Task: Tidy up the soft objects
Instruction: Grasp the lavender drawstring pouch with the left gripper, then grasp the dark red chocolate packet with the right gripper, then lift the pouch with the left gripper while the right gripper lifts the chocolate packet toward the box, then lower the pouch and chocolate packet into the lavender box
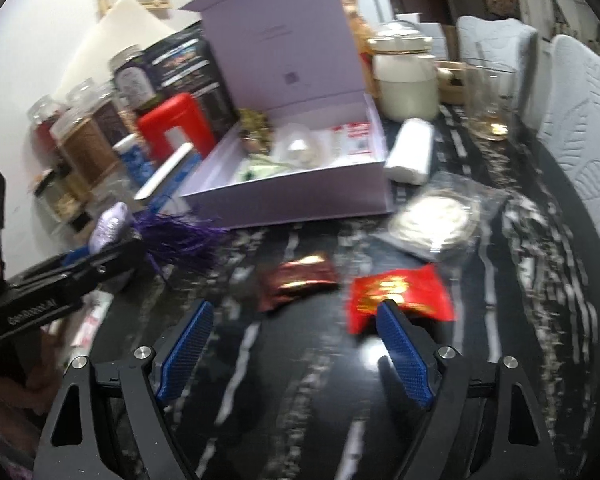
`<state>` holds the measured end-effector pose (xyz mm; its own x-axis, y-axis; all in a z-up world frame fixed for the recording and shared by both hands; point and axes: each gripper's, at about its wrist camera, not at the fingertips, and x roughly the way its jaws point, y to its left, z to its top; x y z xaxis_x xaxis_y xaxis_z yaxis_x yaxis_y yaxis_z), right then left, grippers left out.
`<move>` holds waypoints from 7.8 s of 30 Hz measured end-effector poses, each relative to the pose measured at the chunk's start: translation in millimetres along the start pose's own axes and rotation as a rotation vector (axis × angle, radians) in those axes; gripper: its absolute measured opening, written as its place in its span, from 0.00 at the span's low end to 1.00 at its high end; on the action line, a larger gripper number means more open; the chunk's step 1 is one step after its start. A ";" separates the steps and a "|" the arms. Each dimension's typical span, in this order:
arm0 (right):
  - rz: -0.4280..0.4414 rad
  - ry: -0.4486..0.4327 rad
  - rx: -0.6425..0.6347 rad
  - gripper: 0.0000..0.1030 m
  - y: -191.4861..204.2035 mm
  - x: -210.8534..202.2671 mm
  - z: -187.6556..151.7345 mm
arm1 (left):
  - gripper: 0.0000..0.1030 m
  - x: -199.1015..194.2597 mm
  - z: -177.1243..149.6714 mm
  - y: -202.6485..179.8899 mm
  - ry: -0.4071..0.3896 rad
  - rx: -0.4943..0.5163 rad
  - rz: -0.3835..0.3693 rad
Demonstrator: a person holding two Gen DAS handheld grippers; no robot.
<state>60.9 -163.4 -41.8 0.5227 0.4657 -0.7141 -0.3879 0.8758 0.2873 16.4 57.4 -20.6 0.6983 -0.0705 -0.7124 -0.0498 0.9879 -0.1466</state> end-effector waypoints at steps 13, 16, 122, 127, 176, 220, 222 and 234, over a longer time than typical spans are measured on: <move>-0.062 0.125 0.000 0.75 16.8 65.2 11.8 | 0.64 3.2 -16.8 39.3 0.023 -0.063 0.014; -0.118 0.144 0.003 0.75 17.1 81.7 16.7 | 0.64 8.6 -15.6 48.1 0.044 -0.098 -0.006; 0.026 -0.083 -0.120 0.28 38.4 -62.4 -29.8 | 0.64 -63.1 -6.5 -40.4 -0.095 0.098 -0.109; 0.039 -0.130 -0.153 0.28 39.2 -69.7 -4.5 | 0.64 -69.3 18.2 -47.4 -0.155 0.117 -0.110; 0.012 -0.356 -0.312 0.28 -8.8 35.6 235.4 | 0.64 76.0 201.3 -20.7 -0.342 -0.010 0.035; -0.102 0.045 -0.182 0.28 -56.3 165.2 231.3 | 0.65 229.0 174.5 -64.6 0.118 0.169 0.166; -0.106 0.056 -0.179 0.29 -57.6 169.2 230.8 | 0.65 236.6 168.2 -65.0 0.152 0.159 0.154; -0.092 0.078 -0.158 0.37 -56.7 180.9 229.9 | 0.66 256.7 170.7 -67.0 0.197 0.130 0.148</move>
<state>352.0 -99.7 -40.5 0.5033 0.3685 -0.7816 -0.4591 0.8803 0.1194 320.9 -3.3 -76.6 0.5374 0.0632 -0.8410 -0.0398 0.9980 0.0495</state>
